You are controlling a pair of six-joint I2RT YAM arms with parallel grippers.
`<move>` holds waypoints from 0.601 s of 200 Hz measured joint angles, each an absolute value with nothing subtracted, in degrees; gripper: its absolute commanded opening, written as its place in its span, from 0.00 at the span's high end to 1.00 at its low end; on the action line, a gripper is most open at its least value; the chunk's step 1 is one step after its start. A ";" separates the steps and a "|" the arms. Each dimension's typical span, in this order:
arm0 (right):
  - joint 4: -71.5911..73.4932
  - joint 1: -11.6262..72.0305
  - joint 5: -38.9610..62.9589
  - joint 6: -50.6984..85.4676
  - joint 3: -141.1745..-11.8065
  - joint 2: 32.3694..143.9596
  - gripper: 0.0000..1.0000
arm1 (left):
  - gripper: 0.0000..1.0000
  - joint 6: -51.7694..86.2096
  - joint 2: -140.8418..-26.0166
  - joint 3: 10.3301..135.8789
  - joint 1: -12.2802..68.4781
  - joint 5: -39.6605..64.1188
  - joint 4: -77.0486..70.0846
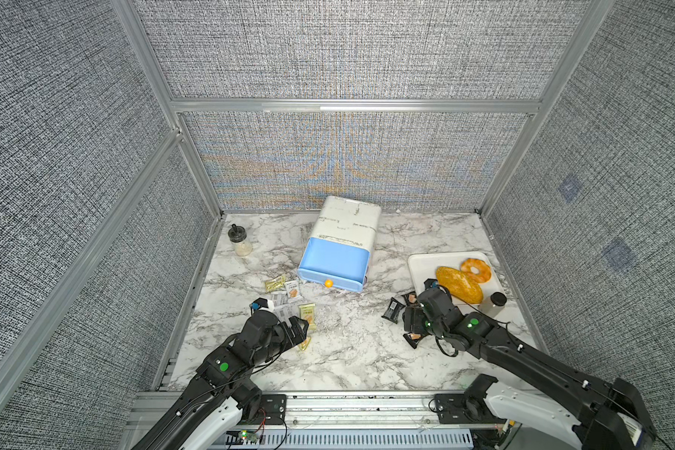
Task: Place the cookies into the drawer by color
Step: Pick up the cookie at the center of the board.
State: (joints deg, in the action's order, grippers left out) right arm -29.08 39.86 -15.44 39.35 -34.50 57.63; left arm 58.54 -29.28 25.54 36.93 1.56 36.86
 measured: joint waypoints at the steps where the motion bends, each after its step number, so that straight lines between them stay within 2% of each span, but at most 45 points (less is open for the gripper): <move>1: -29.17 39.94 -15.59 39.53 -34.48 57.65 0.14 | 0.01 58.54 -29.32 25.52 36.93 1.56 36.84; 24: -31.14 42.06 -19.09 45.39 -34.33 59.13 0.15 | 0.01 58.54 -29.76 24.71 36.93 1.52 35.81; 62: -34.50 43.75 -22.04 54.50 -33.52 63.86 0.26 | 0.02 58.98 -28.56 22.98 36.97 1.28 35.20; 120: -33.80 44.42 -21.98 60.34 -32.91 68.66 0.26 | 0.03 60.29 -26.83 21.41 36.97 0.40 33.95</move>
